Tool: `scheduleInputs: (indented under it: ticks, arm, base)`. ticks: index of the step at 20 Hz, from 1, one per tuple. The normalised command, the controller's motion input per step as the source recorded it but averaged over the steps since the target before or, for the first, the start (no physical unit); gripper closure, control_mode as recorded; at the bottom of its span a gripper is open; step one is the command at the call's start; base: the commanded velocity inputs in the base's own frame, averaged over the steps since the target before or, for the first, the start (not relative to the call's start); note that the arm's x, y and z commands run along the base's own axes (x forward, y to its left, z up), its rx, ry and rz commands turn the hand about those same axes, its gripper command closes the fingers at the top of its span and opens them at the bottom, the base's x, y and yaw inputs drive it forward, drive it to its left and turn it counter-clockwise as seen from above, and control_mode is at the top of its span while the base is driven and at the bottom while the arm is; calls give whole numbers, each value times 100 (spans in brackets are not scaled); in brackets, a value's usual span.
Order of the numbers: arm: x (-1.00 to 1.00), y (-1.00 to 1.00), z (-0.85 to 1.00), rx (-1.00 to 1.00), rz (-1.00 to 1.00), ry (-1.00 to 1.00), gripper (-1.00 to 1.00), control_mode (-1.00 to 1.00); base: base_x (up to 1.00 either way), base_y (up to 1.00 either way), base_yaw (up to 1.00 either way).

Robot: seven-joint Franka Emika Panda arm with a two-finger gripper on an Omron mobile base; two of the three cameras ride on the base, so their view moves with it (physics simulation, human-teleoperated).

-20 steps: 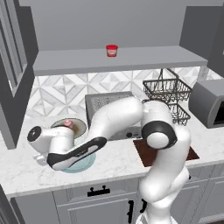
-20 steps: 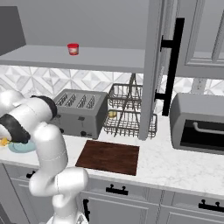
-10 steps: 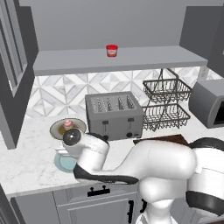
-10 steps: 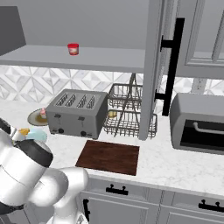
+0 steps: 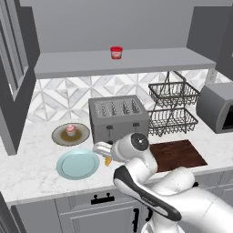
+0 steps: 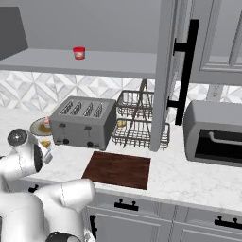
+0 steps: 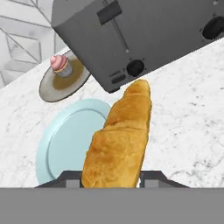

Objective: From the different types of pastries on the counter, select a croissant and place it on the cutting board. Then retrieve a jar of jam from the cabinet and place it alongside the croissant on the cutting board.

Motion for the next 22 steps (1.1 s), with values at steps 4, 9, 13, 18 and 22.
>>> scheduleInputs:
  ticks: [4, 9, 13, 18, 22]
  arm:
    - [8, -23, 5, 19, -4, 9, 100, -100]
    - [0, -60, 30, 42, -2, 4, 100, -100]
    - [0, -51, 6, 9, -14, 1, 100, -100]
    - [0, -66, -23, -18, -20, -4, 100, -100]
    - [-11, -81, -25, -13, -14, -4, 100, -100]
  base:
    - [0, 0, 0]
    - [0, 0, 0]
    - [0, 0, 0]
    - [0, 0, 0]
    - [0, 0, 0]
